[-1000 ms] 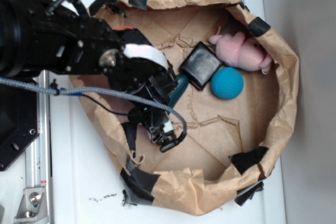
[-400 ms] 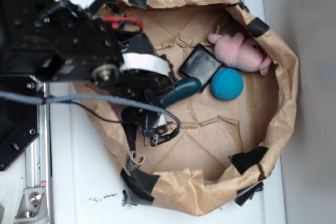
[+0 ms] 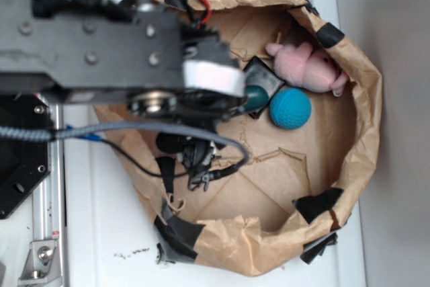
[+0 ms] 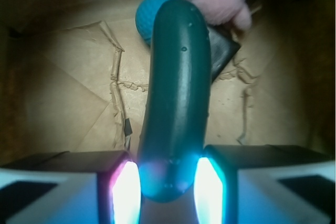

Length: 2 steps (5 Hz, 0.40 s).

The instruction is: Grab the plastic pickle.

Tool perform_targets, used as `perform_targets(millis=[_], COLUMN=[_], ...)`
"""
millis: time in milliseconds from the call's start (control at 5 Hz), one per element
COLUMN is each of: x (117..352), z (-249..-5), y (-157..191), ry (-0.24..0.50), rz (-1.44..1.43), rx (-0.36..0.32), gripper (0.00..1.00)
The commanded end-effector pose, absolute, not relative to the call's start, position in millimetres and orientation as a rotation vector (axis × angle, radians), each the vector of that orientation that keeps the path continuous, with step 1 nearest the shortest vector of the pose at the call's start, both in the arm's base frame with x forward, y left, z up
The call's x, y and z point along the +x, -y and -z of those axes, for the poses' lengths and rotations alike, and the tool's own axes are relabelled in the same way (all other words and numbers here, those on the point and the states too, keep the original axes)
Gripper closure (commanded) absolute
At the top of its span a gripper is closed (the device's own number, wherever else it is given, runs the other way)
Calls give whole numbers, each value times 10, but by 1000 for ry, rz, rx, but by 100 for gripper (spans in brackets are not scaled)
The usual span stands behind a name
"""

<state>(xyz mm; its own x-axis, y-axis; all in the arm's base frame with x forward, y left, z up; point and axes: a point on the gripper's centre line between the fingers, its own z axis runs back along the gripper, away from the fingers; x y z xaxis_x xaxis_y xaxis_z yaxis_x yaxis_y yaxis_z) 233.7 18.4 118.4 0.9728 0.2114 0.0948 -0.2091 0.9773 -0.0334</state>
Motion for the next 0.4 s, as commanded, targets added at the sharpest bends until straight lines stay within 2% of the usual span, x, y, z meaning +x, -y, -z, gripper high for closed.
perform_targets(millis=[0, 200], x=[2334, 2317], z=[-1489, -1474], y=[-23, -24], ry=[69, 99], rz=[-132, -142], rx=[3, 40], gripper=[100, 100])
